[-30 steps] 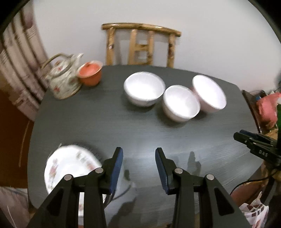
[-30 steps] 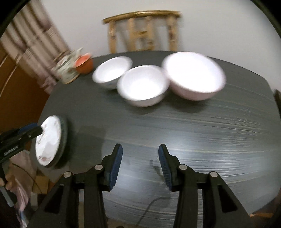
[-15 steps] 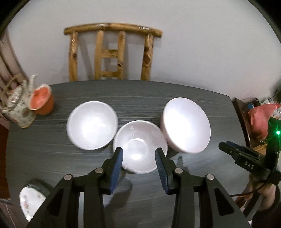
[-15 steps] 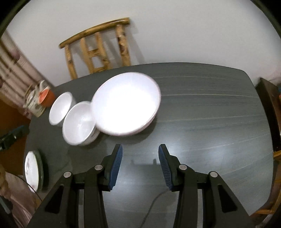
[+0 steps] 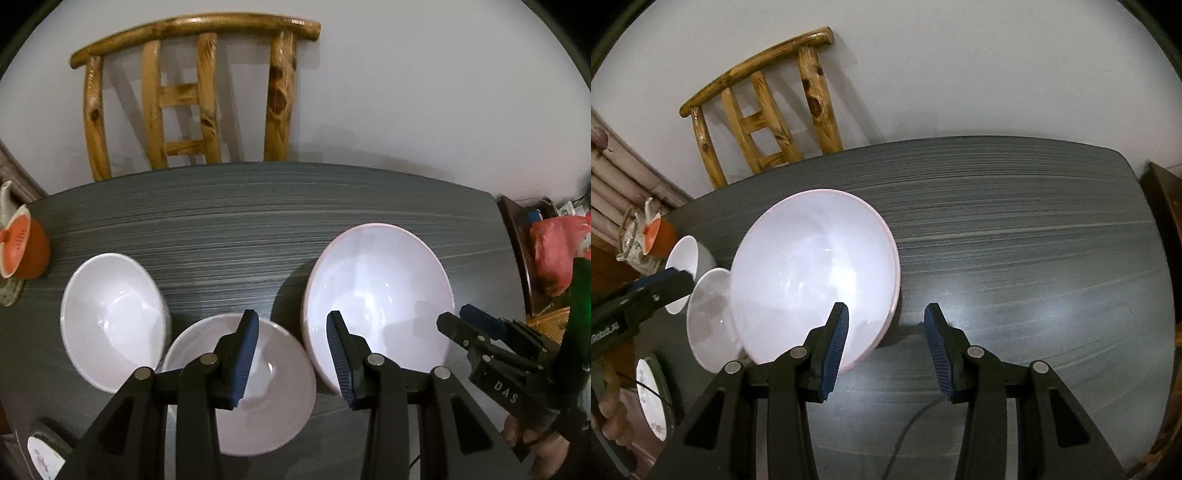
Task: Organize plates and bowls
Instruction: 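Move both tools to the rim of the large pink bowl, then close both tools on the pink bowl rim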
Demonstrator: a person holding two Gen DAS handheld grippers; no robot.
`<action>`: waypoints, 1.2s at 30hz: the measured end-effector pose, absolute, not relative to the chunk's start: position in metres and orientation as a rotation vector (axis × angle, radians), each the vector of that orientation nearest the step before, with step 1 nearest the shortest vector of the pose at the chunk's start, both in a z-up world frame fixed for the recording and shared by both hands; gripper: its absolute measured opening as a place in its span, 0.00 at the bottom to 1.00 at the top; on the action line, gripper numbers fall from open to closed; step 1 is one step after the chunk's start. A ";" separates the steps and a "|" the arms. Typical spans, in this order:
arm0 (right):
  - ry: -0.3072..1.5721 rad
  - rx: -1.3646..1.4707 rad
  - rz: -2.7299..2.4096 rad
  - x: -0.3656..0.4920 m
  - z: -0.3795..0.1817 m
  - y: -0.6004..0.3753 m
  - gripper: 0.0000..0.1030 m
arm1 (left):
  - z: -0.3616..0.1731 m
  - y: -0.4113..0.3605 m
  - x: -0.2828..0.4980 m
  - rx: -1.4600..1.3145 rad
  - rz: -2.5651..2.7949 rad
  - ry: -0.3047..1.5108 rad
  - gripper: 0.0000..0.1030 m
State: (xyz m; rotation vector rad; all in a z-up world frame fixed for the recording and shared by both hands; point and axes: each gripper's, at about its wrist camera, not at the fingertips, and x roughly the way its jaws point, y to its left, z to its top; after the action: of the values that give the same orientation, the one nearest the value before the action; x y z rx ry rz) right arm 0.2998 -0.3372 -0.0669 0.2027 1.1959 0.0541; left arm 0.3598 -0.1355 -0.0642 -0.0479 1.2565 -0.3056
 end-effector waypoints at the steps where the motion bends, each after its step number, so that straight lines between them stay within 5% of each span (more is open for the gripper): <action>1: 1.198 0.204 0.053 0.302 -0.069 -0.338 0.39 | -0.067 -0.137 0.362 -0.043 -0.302 1.261 0.38; 10: 1.229 0.218 0.051 0.318 -0.092 -0.336 0.39 | -0.090 -0.152 0.375 0.017 -0.279 1.273 0.36; 12: 1.231 0.220 0.054 0.318 -0.094 -0.335 0.35 | -0.091 -0.155 0.376 0.023 -0.290 1.268 0.22; 17: 1.235 0.244 0.057 0.316 -0.100 -0.340 0.23 | -0.099 -0.161 0.381 0.010 -0.308 1.295 0.06; 21: 1.233 0.258 0.069 0.316 -0.103 -0.340 0.11 | -0.099 -0.164 0.379 0.029 -0.304 1.295 0.05; 36: 1.216 0.262 0.009 0.304 -0.079 -0.350 0.09 | -0.055 -0.174 0.347 0.057 -0.357 1.253 0.05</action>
State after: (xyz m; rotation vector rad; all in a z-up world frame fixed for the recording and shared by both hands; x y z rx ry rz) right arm 0.3042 -0.3496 -0.0789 0.2622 1.2157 0.0086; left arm 0.3471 -0.1743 -0.0553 0.0571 1.2533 -0.3571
